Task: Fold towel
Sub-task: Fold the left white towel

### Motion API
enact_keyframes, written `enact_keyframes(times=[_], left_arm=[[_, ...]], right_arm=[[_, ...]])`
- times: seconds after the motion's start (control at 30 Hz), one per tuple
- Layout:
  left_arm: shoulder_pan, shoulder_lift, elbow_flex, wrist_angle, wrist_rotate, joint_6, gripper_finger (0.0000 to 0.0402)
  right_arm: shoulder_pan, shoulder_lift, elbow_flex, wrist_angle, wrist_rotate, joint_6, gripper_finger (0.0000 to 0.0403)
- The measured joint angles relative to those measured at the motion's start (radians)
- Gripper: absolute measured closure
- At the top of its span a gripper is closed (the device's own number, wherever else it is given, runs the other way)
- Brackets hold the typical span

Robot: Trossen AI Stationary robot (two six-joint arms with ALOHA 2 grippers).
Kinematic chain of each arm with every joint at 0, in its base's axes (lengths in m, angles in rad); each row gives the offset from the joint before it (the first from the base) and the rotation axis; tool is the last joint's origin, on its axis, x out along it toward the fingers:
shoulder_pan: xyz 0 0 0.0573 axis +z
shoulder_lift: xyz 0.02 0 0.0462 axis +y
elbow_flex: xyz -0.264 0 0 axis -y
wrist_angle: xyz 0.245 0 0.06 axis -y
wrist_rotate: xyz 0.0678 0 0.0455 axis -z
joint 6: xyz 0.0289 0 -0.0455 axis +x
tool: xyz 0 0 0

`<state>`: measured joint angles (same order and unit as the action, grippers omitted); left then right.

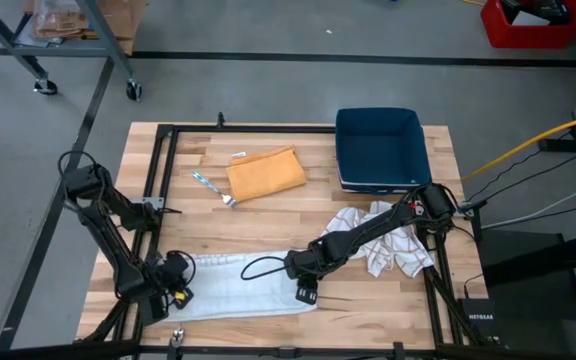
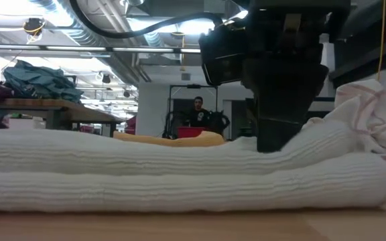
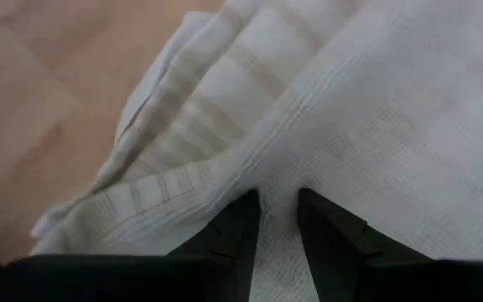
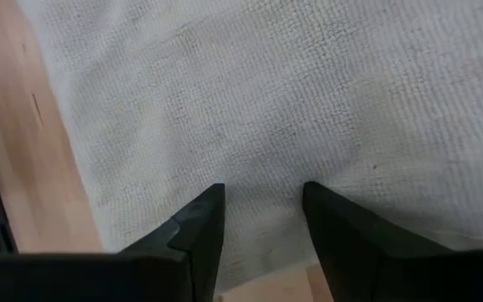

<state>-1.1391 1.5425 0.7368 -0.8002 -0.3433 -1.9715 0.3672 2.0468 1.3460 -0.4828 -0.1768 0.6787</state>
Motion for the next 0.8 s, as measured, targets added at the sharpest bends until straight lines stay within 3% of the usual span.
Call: enact_keyframes(times=[0.17,0.33,0.6,0.8], left_arm=[[0.061,0.013,-0.051,-0.003,-0.022,-0.003,0.0316],[0.144,0.016,-0.087,-0.032,-0.108,0.059,0.0316],[0.312,0.022,-0.094,-0.147,-0.164,0.351,0.0316],[0.425,0.025,-0.099,-0.221,-0.303,0.46,0.0316]], right_arm=[[0.0,0.002,-0.001,0.039,-0.008,0.052,0.0233],[0.0,0.004,-0.002,0.088,-0.026,0.064,0.0233],[0.013,0.006,-0.003,0.14,-0.064,0.107,0.0233],[0.066,0.006,-0.003,0.17,-0.037,0.137,0.0233]])
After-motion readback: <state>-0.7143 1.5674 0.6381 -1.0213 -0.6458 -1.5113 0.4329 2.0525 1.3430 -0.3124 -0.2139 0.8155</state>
